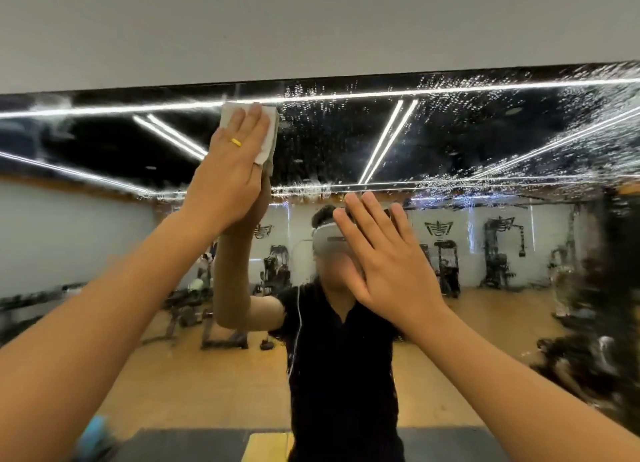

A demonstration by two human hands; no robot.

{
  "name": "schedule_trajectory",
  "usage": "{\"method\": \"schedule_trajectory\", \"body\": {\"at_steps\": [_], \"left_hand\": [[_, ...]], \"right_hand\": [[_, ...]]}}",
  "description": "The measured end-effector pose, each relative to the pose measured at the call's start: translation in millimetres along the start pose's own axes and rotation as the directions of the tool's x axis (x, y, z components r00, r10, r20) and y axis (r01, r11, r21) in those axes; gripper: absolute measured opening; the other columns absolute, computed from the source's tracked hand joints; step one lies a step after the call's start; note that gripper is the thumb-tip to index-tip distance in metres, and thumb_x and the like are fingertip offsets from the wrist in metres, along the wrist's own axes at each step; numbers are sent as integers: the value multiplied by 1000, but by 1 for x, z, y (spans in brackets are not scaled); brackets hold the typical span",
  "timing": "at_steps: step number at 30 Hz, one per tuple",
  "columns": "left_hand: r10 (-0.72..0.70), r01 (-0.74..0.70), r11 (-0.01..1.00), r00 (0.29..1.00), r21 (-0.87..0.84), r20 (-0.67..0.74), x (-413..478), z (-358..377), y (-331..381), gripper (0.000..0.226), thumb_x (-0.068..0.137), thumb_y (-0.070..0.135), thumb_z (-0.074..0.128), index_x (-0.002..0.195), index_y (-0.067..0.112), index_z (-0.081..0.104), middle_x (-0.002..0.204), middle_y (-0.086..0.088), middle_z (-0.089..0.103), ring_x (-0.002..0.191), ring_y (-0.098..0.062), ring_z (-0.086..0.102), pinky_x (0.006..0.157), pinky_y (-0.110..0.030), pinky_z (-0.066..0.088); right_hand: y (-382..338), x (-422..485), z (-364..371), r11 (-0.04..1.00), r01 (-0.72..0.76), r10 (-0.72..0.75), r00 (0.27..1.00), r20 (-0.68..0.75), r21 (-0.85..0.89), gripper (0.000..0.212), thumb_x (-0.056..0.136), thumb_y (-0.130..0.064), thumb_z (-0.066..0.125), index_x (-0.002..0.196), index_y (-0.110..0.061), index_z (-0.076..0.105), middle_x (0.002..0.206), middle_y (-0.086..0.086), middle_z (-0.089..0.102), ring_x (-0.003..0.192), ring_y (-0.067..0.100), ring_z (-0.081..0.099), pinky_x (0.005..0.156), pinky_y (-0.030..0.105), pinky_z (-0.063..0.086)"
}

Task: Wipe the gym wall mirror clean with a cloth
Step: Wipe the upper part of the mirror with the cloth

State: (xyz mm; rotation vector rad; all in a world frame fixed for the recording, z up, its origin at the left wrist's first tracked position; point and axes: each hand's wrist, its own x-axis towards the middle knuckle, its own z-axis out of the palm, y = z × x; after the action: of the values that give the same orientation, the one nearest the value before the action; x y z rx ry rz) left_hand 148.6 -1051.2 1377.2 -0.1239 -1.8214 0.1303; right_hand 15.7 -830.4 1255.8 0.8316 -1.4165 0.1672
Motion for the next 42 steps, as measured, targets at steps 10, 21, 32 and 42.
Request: {"method": "schedule_trajectory", "body": {"at_steps": [10, 21, 32, 42], "left_hand": [[14, -13, 999, 1000, 50, -22, 53, -2, 13, 58, 110, 14, 30, 166, 15, 15, 174, -2, 7, 160, -24, 1, 127, -40, -2], [82, -79, 996, 994, -48, 75, -23, 6, -2, 69, 103, 36, 34, 165, 13, 15, 173, -1, 5, 159, -15, -2, 130, -44, 4], [101, -101, 995, 995, -17, 5, 21, 7, 7, 55, 113, 25, 31, 165, 13, 17, 174, -4, 10, 160, -22, 2, 127, -41, 0], [94, -95, 995, 995, -34, -18, -17, 25, 12, 59, 107, 27, 23, 163, 8, 25, 172, -8, 17, 159, -24, 10, 128, -43, 6]], "right_hand": [[2, -1, -2, 1000, -16, 15, 999, 32, 14, 63, 106, -42, 39, 162, -17, 29, 171, 6, 19, 159, 25, 12, 127, 54, 15], [3, -1, 0, 1000, -17, 17, 1000, 25, 20, 64, 105, -41, 44, 162, -17, 29, 171, 6, 19, 159, 24, 13, 127, 55, 17], [0, -1, 0, 1000, -13, 13, 1000, -25, 4, 62, 104, -40, 43, 160, -14, 35, 169, 8, 24, 158, 24, 18, 127, 54, 18], [2, 0, 1, 1000, -6, 6, 1000, -7, -2, 62, 104, -40, 43, 160, -13, 35, 169, 8, 24, 158, 25, 18, 126, 56, 20]]}}
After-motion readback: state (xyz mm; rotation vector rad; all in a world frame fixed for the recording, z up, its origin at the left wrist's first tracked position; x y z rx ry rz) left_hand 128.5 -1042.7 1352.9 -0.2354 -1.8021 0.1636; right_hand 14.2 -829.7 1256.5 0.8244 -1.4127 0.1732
